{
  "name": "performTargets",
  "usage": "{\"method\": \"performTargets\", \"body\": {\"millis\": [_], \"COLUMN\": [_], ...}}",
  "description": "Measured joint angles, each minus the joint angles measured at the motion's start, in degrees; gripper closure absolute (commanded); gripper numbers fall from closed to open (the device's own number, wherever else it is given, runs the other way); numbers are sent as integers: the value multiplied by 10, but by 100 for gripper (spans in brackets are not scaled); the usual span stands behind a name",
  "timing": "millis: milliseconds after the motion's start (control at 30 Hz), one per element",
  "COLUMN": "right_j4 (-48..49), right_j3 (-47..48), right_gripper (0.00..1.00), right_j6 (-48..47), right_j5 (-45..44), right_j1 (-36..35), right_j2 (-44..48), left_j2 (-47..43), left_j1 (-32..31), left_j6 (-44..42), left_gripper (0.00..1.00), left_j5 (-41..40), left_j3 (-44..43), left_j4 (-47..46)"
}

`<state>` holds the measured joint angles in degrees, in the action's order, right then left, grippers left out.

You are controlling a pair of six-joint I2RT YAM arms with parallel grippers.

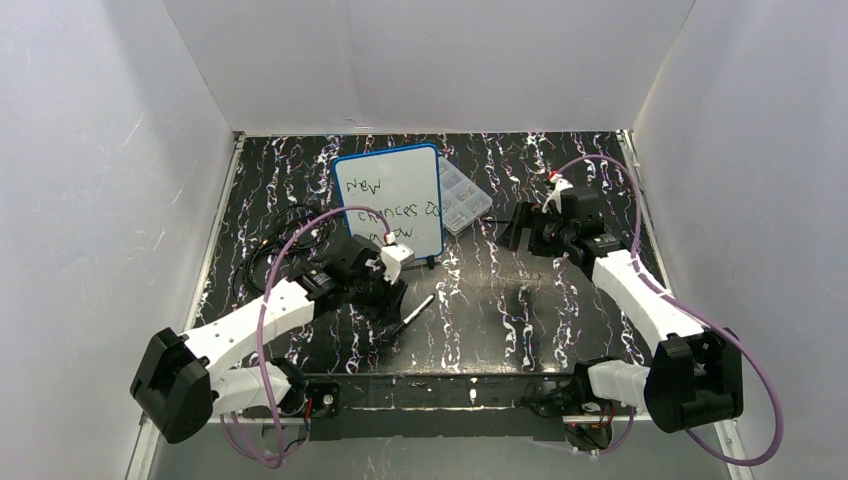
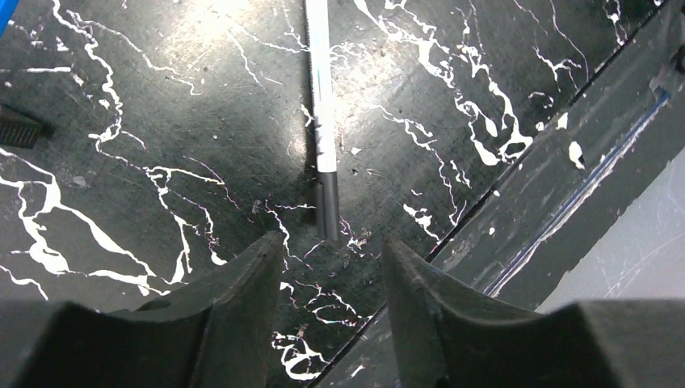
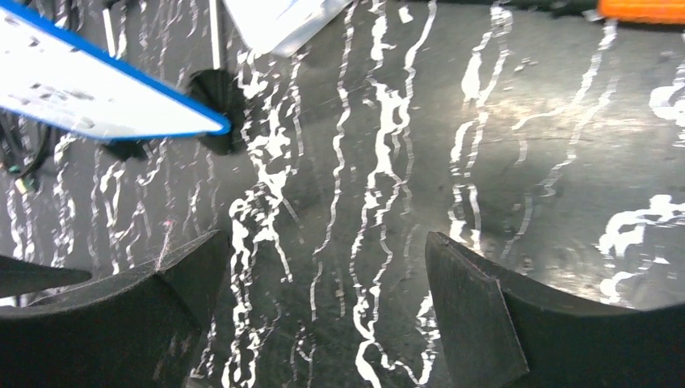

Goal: Write a sentence on the whiteboard
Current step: Place the whiteboard marker at the center of the board, then reset both arms

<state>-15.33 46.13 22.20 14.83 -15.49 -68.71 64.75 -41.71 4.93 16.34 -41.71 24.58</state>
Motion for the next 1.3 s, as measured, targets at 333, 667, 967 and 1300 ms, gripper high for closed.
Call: {"method": "performTargets", "body": {"millis": [333, 667, 967, 1300], "right_j4": [-11, 38, 97, 104], "right_j3": [5, -1, -49, -66], "right_gripper": [1, 1, 1, 1], "right_j6": [-47, -114, -152, -164], "right_j5": [-96, -185, -219, -240], "right_j1": [26, 27, 27, 27], "right_j2": [42, 196, 306, 314], "left_j2": [-56, -166, -285, -321], "left_j1": [56, 227, 250, 251], "left_j6": [17, 60, 61, 50], "left_gripper": [21, 2, 2, 2], "left_j5": [-28, -106, -297, -359], "left_j3": [-4, -71, -45, -31], "left_j4": [-3, -43, -135, -147]}}
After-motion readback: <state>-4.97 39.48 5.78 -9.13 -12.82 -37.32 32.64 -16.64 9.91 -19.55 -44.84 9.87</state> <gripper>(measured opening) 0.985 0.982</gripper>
